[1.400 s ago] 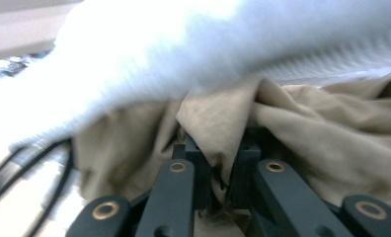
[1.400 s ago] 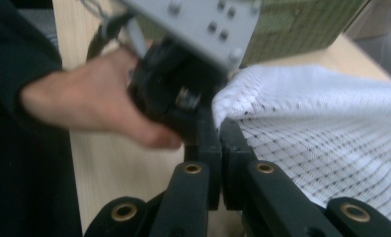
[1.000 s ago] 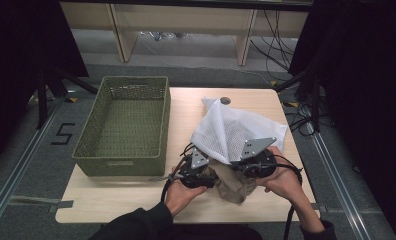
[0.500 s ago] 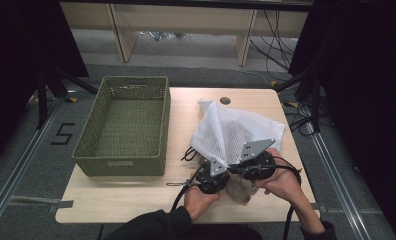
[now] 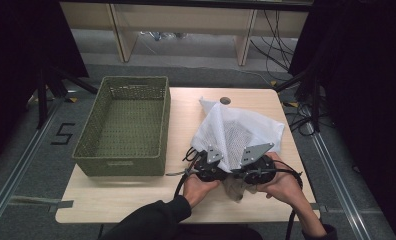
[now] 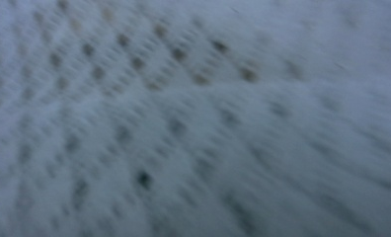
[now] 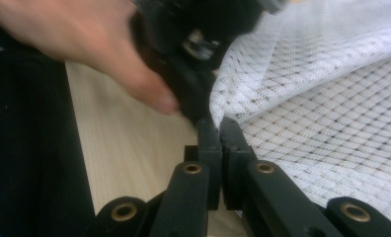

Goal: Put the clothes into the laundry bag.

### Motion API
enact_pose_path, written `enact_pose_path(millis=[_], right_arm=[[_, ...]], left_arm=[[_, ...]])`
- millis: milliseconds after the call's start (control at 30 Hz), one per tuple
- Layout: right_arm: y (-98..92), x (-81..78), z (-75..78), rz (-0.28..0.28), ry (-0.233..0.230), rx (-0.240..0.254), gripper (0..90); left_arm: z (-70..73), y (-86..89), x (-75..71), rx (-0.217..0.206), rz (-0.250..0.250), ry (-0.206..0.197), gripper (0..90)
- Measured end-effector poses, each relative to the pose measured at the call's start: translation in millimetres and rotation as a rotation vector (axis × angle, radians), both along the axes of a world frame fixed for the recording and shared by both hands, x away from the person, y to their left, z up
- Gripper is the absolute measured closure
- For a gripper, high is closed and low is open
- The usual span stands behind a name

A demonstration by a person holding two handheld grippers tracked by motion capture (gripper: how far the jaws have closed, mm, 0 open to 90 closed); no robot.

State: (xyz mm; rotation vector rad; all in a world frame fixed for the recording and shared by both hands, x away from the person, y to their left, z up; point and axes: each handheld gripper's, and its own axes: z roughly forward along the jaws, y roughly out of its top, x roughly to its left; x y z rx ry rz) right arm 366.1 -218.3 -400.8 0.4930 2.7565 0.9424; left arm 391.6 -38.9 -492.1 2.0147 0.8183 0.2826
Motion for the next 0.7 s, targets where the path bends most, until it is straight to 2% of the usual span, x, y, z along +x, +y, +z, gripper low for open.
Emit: enact_pose_path(millis=[67, 100, 133, 167, 200, 233, 267, 300, 333, 367, 400, 433, 467, 500, 533, 567, 600, 633, 667, 700], right_arm=[[0.6, 1.3, -4.2, 0.012, 0.001, -0.013, 90.0], [1.1, 0.7, -6.2, -0.001, 0.011, -0.014, 90.0], [1.4, 1.9, -7.1, 0.014, 0.007, -0.017, 90.0], [1.8, 2.0, -7.2, 0.008, 0.006, -0.019, 90.0], [2.2, 1.7, -7.0, 0.011, 0.003, -0.017, 90.0], [2.6, 1.5, -6.6, 0.013, -0.001, -0.021, 90.0], [2.9, 0.4, -6.0, -0.001, 0.009, -0.019, 90.0], [3.5, 0.6, -5.9, 0.001, 0.006, -0.016, 90.0], [3.5, 0.6, -5.9, 0.001, 0.006, -0.016, 90.0], [5.0, 0.0, -5.9, 0.008, 0.006, -0.018, 90.0], [5.8, 0.3, -6.0, 0.024, -0.002, -0.019, 90.0], [6.3, -0.2, -5.6, 0.026, -0.001, -0.02, 90.0], [6.5, -0.3, -5.1, 0.027, -0.003, -0.019, 90.0], [6.5, -0.3, -5.0, 0.028, -0.001, -0.016, 90.0], [6.5, -0.3, -5.0, 0.028, -0.001, -0.016, 90.0], [6.4, -0.9, -6.4, 0.03, 0.009, -0.024, 90.0], [5.9, -0.9, -8.8, 0.024, 0.011, -0.028, 90.0], [5.4, -0.4, -12.7, 0.029, 0.017, -0.036, 90.0], [4.4, -1.4, -17.2, 0.009, 0.041, -0.054, 90.0], [4.4, -1.4, -17.2, 0.009, 0.041, -0.054, 90.0]], left_arm=[[3.0, 10.0, -9.7, 0.02, 0.013, -0.013, 35.9], [5.3, 16.1, -13.1, 0.06, 0.023, -0.014, 30.6], [6.2, 20.4, -15.8, 0.068, 0.032, -0.011, 27.8], [6.5, 31.9, -20.0, 0.107, 0.049, -0.017, 24.4], [6.5, 31.9, -20.0, 0.107, 0.049, -0.017, 22.6], [1.3, 38.8, -17.7, 0.126, 0.053, 0.004, 24.4], [-2.5, 40.1, -14.9, 0.127, 0.042, 0.022, 29.4], [-2.5, 40.1, -14.9, 0.127, 0.042, 0.022, 36.3], [-7.1, 38.5, -11.9, 0.11, 0.025, 0.045, 36.3], [-11.8, 35.9, -8.0, 0.093, 0.003, 0.045, 58.1], [-16.0, 29.3, 0.3, 0.034, -0.022, 0.034, 69.2], [-16.5, 25.1, 4.4, 0.019, -0.019, 0.021, 75.7], [-15.2, 20.7, 5.8, -0.007, -0.008, 0.025, 81.3], [-13.5, 15.2, 5.4, -0.034, 0.0, 0.01, 84.9], [-13.5, 15.2, 5.4, -0.034, 0.0, 0.01, 86.3], [-6.7, 6.1, -0.2, -0.058, -0.016, -0.02, 86.5], [-4.1, 4.5, -1.7, -0.038, -0.044, -0.038, 86.2], [-4.1, 4.5, -1.7, -0.038, -0.044, -0.038, 85.1], [-5.2, 5.0, -1.6, -0.027, -0.043, -0.041, 83.0], [-5.2, 5.0, -1.6, -0.027, -0.043, -0.041, 78.7]])
